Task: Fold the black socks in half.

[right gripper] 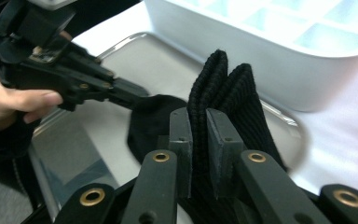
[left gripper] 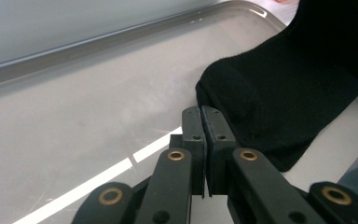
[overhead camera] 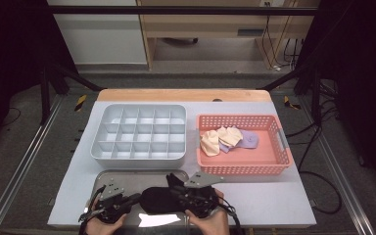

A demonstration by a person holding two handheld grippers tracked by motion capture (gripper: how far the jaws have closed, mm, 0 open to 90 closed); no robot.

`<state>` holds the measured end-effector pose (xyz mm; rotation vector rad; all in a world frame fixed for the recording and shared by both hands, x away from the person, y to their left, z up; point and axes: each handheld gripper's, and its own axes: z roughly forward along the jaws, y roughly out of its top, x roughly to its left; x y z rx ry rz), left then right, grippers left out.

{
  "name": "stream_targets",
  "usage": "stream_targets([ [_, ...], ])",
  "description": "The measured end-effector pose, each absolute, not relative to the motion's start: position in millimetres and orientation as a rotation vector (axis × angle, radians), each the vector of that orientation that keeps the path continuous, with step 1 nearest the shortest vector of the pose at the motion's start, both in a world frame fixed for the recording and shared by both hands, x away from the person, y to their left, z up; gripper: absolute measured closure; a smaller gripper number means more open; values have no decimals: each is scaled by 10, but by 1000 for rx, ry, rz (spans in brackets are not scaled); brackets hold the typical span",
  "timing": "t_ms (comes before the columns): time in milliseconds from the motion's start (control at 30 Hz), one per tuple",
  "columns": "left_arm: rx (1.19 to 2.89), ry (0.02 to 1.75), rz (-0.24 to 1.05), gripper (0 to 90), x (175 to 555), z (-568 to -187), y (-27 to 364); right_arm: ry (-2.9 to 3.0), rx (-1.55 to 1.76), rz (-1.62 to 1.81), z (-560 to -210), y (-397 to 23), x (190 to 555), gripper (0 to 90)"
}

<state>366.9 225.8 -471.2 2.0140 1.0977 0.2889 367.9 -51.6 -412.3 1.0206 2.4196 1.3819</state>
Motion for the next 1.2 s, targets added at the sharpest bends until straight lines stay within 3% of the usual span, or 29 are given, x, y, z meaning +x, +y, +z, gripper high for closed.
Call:
stream_targets([
  [267,2029,1092,290,886,3666,-4733,2266,2528,963,1285,-4272,-68,3724,817],
  [667,2025,1101,288,879,3678,-4738,2273,2608,932,1191,-4534,258,3766,795],
  [933,1962,1124,305,862,3694,-4647,2363,2610,908,1347,-4453,159,3736,661],
  [1200,1911,1081,297,815,3665,-4474,2329,2468,983,1343,-4314,-287,3754,733],
])
